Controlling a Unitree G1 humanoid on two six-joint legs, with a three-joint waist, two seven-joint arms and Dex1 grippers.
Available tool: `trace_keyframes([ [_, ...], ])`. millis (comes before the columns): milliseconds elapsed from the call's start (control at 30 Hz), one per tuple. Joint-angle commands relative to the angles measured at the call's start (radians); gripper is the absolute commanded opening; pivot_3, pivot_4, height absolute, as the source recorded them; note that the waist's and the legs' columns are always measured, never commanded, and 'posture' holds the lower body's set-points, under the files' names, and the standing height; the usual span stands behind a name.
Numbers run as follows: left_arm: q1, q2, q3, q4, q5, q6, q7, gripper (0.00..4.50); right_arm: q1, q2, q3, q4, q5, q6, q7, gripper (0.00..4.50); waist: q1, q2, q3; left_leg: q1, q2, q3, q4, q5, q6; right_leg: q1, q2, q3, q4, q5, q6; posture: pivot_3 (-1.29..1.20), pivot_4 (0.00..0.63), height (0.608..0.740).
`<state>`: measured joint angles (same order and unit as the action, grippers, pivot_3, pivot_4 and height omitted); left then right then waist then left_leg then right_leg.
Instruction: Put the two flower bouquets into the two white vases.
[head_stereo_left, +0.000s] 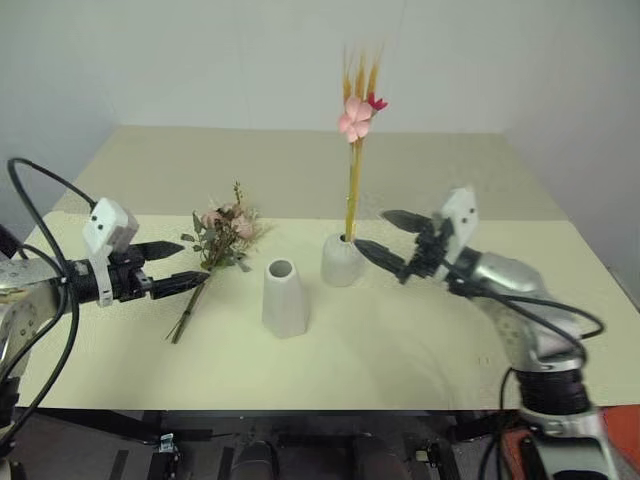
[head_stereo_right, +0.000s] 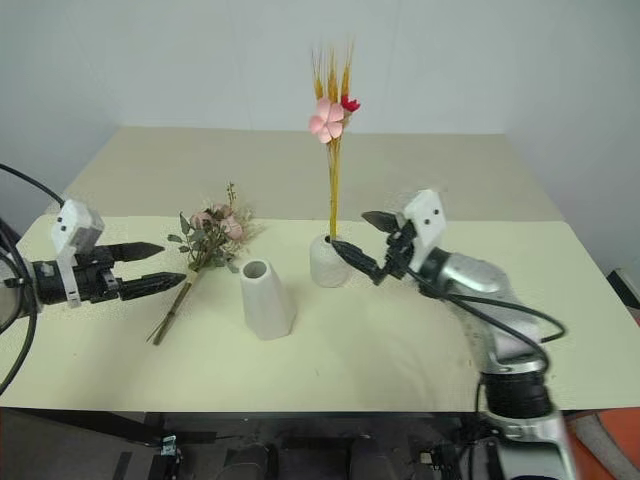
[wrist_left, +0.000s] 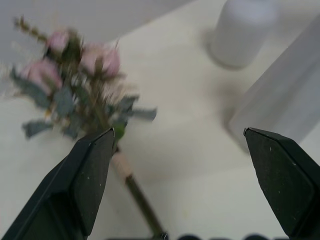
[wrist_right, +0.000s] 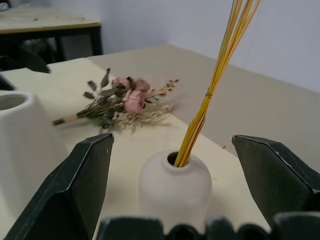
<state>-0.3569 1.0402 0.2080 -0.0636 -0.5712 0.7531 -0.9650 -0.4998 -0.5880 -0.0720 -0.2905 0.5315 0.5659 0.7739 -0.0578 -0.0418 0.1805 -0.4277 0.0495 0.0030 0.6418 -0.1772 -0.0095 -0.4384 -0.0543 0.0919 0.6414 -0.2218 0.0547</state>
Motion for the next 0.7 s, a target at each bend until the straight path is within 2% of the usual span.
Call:
trace_keyframes([
  [33,-0.1,0.017,-0.091,0.045,0.087,0.096,0.077,4.5,0.001,-0.144,-0.089,-0.092,0.137,0.071,0.162,4.46,0.005,0.0,0.0,0.001,0.0,0.0,0.0,0.0,0.0,0.001,0.0,0.0,0.0,0.0,0.0,0.0,0.15,0.74],
  [133,-0.178,-0.005,-0.145,0.09,0.122,0.165,0.115,4.5,0.015,-0.247,-0.118,-0.105,0.18,0.078,0.254,4.46,0.01,0.0,0.0,0.002,0.0,0.0,0.0,0.0,0.0,0.002,0.0,0.0,0.0,0.0,0.0,0.0,0.15,0.74],
  [267,-0.3,-0.02,-0.254,0.158,0.191,0.299,0.162,4.5,0.035,-0.324,-0.137,-0.112,0.185,0.057,0.321,4.46,0.014,-0.001,0.0,0.002,0.0,0.0,0.0,0.0,0.0,0.002,0.0,0.0,0.0,-0.001,0.001,0.0,0.15,0.74],
  [500,-0.468,-0.068,-0.401,0.245,0.254,0.482,0.174,4.5,0.027,-0.33,-0.143,-0.12,0.181,0.052,0.315,4.46,0.015,-0.001,0.0,0.002,-0.001,0.0,0.0,0.0,0.0,0.001,0.0,0.0,0.0,-0.001,0.001,0.0,0.15,0.74],
  [700,-0.546,-0.185,-0.484,0.339,0.313,0.524,0.219,4.5,0.007,-0.332,-0.134,-0.115,0.179,0.049,0.324,4.46,0.017,-0.001,0.0,0.001,-0.001,0.0,0.001,0.0,0.0,0.001,0.0,0.0,0.0,-0.001,0.001,0.0,0.15,0.74],
])
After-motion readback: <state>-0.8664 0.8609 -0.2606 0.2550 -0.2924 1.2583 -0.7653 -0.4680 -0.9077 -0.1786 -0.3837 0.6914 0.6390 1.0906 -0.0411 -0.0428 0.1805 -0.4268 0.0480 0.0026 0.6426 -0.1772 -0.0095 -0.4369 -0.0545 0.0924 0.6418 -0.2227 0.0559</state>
